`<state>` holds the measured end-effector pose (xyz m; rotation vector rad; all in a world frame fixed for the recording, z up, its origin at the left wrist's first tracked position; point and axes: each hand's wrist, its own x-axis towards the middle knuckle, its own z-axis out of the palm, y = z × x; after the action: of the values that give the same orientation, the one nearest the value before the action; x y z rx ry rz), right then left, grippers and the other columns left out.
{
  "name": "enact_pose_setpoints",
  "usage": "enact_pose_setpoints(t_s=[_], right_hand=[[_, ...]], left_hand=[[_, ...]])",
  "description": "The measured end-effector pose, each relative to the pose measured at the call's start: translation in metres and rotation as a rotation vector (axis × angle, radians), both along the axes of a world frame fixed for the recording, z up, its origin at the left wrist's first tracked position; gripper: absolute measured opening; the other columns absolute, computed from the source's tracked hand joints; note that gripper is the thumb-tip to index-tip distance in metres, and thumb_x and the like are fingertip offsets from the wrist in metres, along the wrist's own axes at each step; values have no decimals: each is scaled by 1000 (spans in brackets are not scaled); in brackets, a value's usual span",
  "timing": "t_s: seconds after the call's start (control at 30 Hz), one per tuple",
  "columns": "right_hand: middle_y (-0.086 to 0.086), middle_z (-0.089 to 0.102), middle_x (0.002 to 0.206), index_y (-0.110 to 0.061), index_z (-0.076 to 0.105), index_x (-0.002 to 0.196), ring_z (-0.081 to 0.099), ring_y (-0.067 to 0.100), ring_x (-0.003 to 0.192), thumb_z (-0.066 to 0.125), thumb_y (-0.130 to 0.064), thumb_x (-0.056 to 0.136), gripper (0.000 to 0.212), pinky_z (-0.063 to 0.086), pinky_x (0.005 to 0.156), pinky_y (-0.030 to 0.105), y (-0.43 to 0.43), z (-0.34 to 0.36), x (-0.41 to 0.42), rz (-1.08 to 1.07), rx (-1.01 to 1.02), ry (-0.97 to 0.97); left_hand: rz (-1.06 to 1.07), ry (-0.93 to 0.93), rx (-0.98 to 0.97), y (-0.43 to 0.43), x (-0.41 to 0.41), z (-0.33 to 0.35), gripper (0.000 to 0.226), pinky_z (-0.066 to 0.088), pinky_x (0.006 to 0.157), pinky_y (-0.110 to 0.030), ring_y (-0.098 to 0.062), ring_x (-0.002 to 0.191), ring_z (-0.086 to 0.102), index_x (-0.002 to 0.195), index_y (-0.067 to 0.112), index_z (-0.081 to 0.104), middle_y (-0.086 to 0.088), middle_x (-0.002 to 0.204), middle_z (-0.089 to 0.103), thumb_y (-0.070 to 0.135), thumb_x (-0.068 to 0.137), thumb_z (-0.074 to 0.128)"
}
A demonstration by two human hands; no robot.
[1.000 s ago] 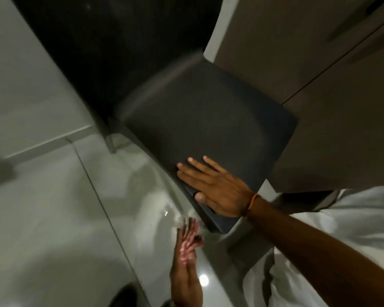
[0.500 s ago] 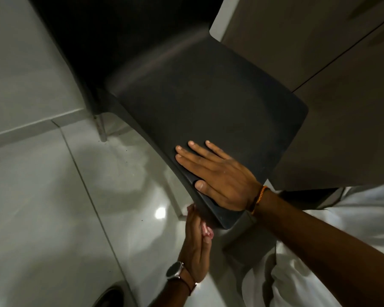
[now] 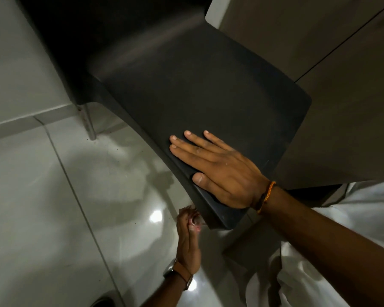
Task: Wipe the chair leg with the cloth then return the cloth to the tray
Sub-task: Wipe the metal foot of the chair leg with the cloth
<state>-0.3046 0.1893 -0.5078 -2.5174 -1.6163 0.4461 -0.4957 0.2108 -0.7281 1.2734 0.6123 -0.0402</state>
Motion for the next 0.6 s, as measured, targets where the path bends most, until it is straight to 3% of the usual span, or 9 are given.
enact_pose_setpoints(t_s=[0.07,0.13,0.2,0.23,0.33,0.4,0.47,0.53,0.6], right_hand=[[3,20,179,-14,25,169,12,23,168,24,-43,108,68,12,135,52,0,1,0,-10,1,5],[3,20,179,-14,24,169,12,23,168,23,-42,108,68,12,135,52,1,2,0,-14,-2,13],[3,21,179,-13,24,169,12,23,168,24,-42,107,68,11,135,51,1,1,0,-16,1,17],[3,21,179,-13,25,169,12,23,168,24,-42,107,68,11,135,51,1,1,0,-17,5,16],[3,21,179,-13,24,169,12,24,168,24,-41,108,68,10,135,51,0,0,-1,-21,8,19],[4,20,179,-13,24,169,12,24,168,24,-41,108,67,10,135,52,0,0,0,-23,7,19],[3,19,180,-14,23,170,11,24,168,23,-41,109,67,11,135,52,0,1,0,-24,7,11],[2,19,180,-14,22,170,10,23,168,23,-42,109,67,11,135,52,-1,1,0,-25,5,6],[2,18,180,-15,22,170,9,23,169,22,-43,109,67,11,134,53,-1,-1,0,-28,8,10]], left_hand=[[67,1,-2,-10,-2,26,90,39,125,-43,-23,152,43,160,22,29,-7,167,37,81,93,32],[116,-71,-16,-20,-3,53,84,35,127,-42,-18,157,36,163,31,24,-1,172,31,80,95,25],[169,-115,-28,-26,-3,75,77,37,126,-32,-11,155,38,158,46,31,12,170,35,85,93,23],[190,-117,-48,-30,-2,79,73,38,125,-35,-12,155,40,155,53,34,13,168,37,87,91,25],[191,-185,-2,-34,-1,67,67,37,123,-60,-31,156,37,158,43,30,-7,171,32,75,99,30],[139,-200,75,-31,0,37,63,40,120,-64,-35,156,37,161,33,26,-12,171,30,58,104,37],[78,-121,111,-22,-2,1,58,44,119,-58,-22,154,40,161,37,27,-1,170,32,41,105,39],[-17,-33,135,-8,-5,-33,54,49,118,-44,-4,147,44,158,47,29,12,164,36,40,105,39],[-129,-6,131,5,-4,-62,50,52,112,-29,1,141,50,155,49,33,20,156,43,41,107,41]])
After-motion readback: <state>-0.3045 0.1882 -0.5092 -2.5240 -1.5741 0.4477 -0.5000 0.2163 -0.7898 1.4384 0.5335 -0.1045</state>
